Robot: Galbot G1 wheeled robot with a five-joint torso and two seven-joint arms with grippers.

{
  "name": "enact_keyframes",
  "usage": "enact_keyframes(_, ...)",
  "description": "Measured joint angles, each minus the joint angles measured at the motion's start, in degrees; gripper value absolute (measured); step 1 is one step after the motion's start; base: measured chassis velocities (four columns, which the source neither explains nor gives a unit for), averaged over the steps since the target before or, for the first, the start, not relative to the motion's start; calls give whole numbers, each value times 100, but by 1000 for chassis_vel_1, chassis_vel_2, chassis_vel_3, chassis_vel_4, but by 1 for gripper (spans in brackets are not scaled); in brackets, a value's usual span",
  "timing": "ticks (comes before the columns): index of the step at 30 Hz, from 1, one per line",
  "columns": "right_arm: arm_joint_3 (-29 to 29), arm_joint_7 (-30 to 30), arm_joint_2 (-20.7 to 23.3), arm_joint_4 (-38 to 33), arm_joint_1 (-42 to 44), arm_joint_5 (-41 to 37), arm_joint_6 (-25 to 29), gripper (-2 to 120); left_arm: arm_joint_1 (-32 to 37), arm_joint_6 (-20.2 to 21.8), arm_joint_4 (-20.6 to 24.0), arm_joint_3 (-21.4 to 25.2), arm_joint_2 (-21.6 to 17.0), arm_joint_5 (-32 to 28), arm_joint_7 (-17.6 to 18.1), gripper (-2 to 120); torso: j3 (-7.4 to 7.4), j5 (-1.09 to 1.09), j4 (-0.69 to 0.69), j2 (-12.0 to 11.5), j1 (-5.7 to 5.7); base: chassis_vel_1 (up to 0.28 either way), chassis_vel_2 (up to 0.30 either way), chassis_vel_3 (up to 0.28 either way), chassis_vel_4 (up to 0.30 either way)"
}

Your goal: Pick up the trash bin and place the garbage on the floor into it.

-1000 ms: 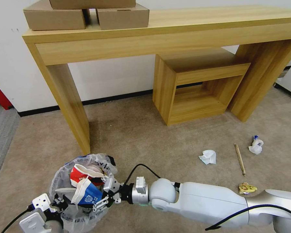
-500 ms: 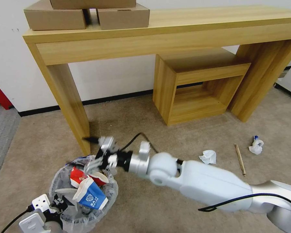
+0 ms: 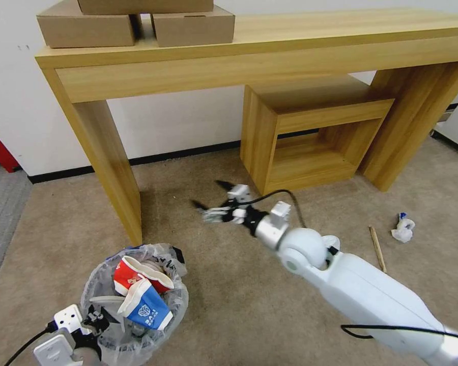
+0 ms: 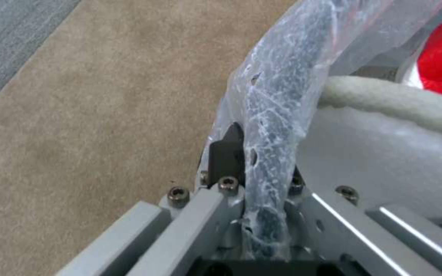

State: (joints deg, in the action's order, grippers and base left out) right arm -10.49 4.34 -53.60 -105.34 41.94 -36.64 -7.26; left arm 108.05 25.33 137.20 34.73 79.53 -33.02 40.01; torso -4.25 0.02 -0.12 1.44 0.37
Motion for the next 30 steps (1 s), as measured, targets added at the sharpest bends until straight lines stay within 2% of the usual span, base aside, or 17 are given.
enact_keyframes(1, 281, 132, 10, -32, 265, 83, -92, 100, 3, 0, 0, -20, -42, -18, -23, 0, 0, 0, 1, 0, 0, 0, 0, 0, 0)
enact_keyframes(2, 281, 132, 10, -32, 265, 83, -92, 100, 3, 0, 0, -20, -42, -18, -23, 0, 0, 0, 1, 0, 0, 0, 0, 0, 0)
enact_keyframes(5, 1068, 319, 77, -167, 1054, 383, -238, 100, 6, -4, 0, -92, -161, -4, -81, 0, 0, 2, -1, 0, 0, 0, 0, 0, 0)
enact_keyframes(6, 1068, 319, 77, -167, 1054, 383, -238, 100, 6, -4, 0, -92, -161, -4, -81, 0, 0, 2, -1, 0, 0, 0, 0, 0, 0)
enact_keyframes(9, 1844, 345, 137, -445, 1733, 631, -317, 100, -24, -24, 0, -214, -299, 32, -101, 0, 0, 0, 0, 0, 0, 0, 0, 0, 0)
enact_keyframes(10, 1844, 345, 137, -445, 1733, 631, -317, 100, -24, -24, 0, -214, -299, 32, -101, 0, 0, 0, 0, 0, 0, 0, 0, 0, 0)
enact_keyframes(13, 2550, 441, 116, -723, 2536, 1246, -326, 100, -38, -80, -1, -349, -446, 36, -128, 0, 1, -2, -1, 0, 0, 0, 0, 0, 0)
enact_keyframes(15, 2718, 555, 63, -758, 2796, 1497, -241, 100, -36, -93, 0, -372, -485, 36, -130, 0, 0, 0, 1, 0, 0, 0, 0, 0, 0)
enact_keyframes(17, 3112, 746, -135, -837, 3292, 1896, -103, 100, -52, -111, 4, -419, -584, 49, -130, 0, 1, -2, 0, 0, 0, 0, 0, 0, 0)
enact_keyframes(18, 3112, 746, -135, -837, 3292, 1896, -103, 100, -52, -111, 4, -419, -584, 49, -130, 0, 1, -2, 0, 0, 0, 0, 0, 0, 0)
enact_keyframes(20, 3570, 1014, -611, -906, 3826, 2146, 287, 100, -107, -125, 2, -487, -755, 84, -131, 0, 1, 0, 0, 1, 0, 0, 0, 0, 0)
enact_keyframes(22, 3635, 1043, -705, -913, 3902, 2218, 354, 100, -118, -128, 0, -495, -784, 86, -131, 0, 1, -1, -1, 0, 0, 0, 0, 0, 0)
enact_keyframes(25, 4015, 1076, -1205, -987, 4267, 2771, 809, 100, -189, -159, -27, -564, -937, 117, -151, 0, 1, -1, -1, 0, 0, 0, 0, 0, 0)
enact_keyframes(30, 4366, 1094, -1592, -1194, 4465, 2893, 870, 100, -203, -218, -73, -667, -936, 225, -192, 0, 1, -2, 0, 0, 0, 0, 0, 0, 0)
